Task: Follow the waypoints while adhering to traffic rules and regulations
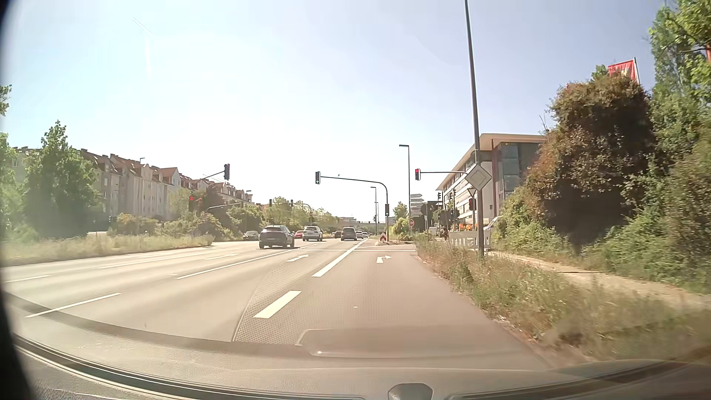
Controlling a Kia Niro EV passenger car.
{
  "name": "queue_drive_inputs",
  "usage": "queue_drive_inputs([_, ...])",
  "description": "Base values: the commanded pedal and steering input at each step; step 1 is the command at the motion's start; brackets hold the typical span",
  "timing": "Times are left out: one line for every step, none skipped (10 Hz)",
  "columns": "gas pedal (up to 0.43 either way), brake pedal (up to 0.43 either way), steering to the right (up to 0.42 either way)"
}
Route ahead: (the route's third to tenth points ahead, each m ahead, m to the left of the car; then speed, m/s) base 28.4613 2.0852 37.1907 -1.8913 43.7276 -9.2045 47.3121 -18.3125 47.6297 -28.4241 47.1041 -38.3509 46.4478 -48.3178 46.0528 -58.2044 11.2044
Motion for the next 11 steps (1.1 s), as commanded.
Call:
queue_drive_inputs([0.000,0.177,-0.001])
queue_drive_inputs([0.000,0.177,0.000])
queue_drive_inputs([0.000,0.177,0.004])
queue_drive_inputs([0.000,0.183,0.006])
queue_drive_inputs([0.000,0.213,0.005])
queue_drive_inputs([0.000,0.220,0.001])
queue_drive_inputs([0.000,0.220,-0.001])
queue_drive_inputs([0.000,0.220,-0.002])
queue_drive_inputs([0.000,0.226,-0.002])
queue_drive_inputs([0.000,0.220,-0.002])
queue_drive_inputs([0.000,0.226,-0.002])
